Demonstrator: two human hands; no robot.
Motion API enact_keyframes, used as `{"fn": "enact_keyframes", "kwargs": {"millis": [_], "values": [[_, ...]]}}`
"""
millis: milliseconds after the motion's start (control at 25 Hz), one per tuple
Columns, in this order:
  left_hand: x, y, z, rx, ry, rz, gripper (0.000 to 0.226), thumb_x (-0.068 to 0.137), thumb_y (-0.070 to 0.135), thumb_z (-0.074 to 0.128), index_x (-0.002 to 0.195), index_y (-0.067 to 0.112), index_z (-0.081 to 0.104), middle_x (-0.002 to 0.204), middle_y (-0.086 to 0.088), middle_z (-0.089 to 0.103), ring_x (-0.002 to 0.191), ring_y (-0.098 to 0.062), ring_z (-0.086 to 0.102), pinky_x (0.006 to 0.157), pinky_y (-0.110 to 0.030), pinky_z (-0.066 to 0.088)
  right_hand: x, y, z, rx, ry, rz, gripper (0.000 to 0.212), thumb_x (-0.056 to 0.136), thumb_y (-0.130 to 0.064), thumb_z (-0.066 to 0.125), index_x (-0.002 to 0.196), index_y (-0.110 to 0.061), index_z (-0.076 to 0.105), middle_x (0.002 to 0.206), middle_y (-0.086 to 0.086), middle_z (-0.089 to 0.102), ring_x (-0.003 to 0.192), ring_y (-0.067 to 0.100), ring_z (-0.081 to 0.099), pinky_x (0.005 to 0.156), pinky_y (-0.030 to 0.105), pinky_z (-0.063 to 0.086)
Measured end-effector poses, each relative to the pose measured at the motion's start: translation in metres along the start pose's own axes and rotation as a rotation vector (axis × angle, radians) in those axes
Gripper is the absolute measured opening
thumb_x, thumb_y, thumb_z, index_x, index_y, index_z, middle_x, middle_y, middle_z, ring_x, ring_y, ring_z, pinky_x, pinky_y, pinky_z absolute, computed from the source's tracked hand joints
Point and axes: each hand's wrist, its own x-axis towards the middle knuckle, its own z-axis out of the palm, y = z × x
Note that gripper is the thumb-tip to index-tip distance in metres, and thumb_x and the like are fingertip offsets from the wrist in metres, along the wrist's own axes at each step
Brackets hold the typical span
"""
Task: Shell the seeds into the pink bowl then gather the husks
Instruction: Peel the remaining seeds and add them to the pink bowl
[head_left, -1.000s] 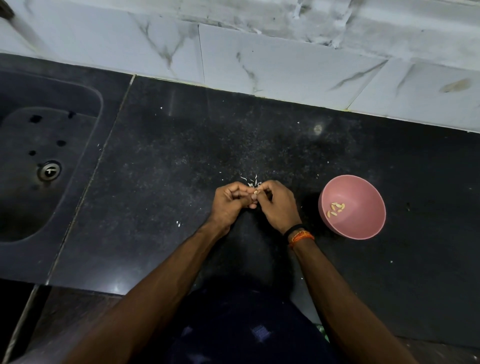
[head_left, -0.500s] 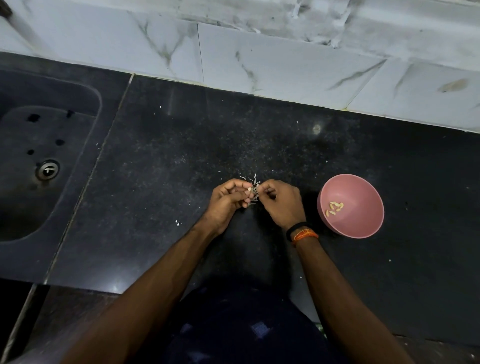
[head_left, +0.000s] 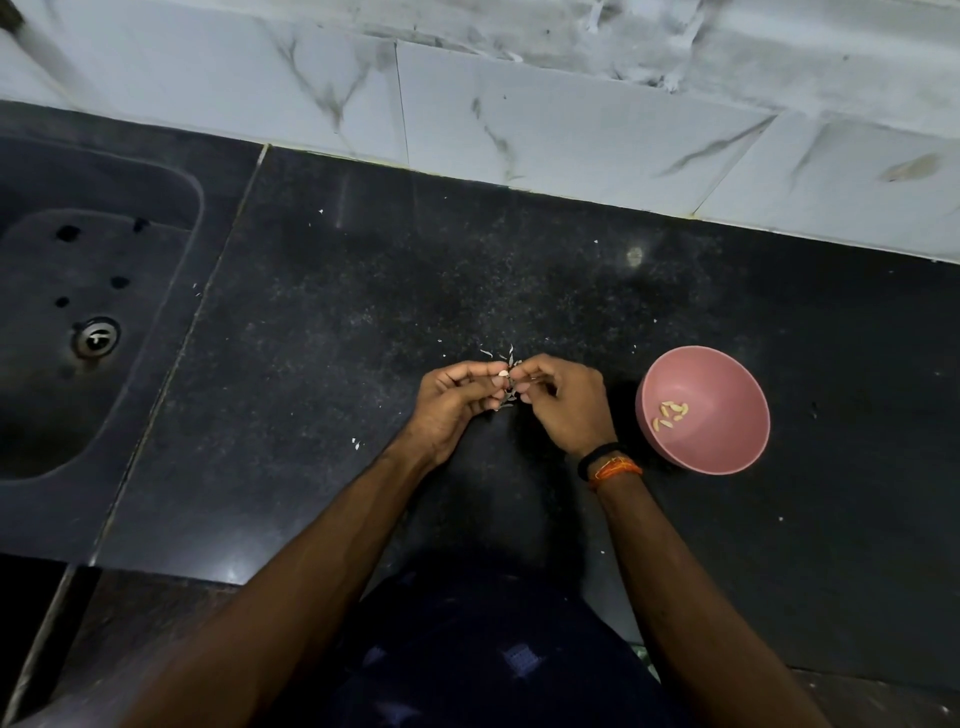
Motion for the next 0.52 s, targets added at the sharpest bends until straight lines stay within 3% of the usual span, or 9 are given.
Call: {"fn": "enact_keyframes", "kwargs": {"millis": [200, 520], "values": [[-0.002, 0.0012, 0.0037, 0.023, 0.008, 0.021, 0.016, 0.087, -0.012, 0.064, 0.099, -0.004, 0.072, 0.085, -0.017, 0.075, 0.071, -0.017, 0.071, 0.067, -0.024, 0.059, -0.0002, -0.0001, -0.0002, 0.021, 0.014, -0.014, 0.012, 0.089, -0.017, 0.072, 0.099, -0.021, 0.077, 0.096, -0.01, 0.074, 0.09, 0.006, 0.071, 0.086, 0.04, 0.06], [-0.0027, 0.0015, 0.0048, 0.086, 0.03, 0.036, 0.012, 0.083, -0.009, 0.071, 0.093, -0.004, 0.074, 0.081, -0.018, 0.074, 0.065, -0.018, 0.069, 0.061, -0.024, 0.057, -0.0018, -0.0041, -0.0034, -0.043, 0.022, -0.088, 0.011, 0.089, -0.017, 0.075, 0.1, -0.016, 0.078, 0.095, -0.005, 0.073, 0.086, 0.005, 0.069, 0.082, 0.032, 0.059]]}}
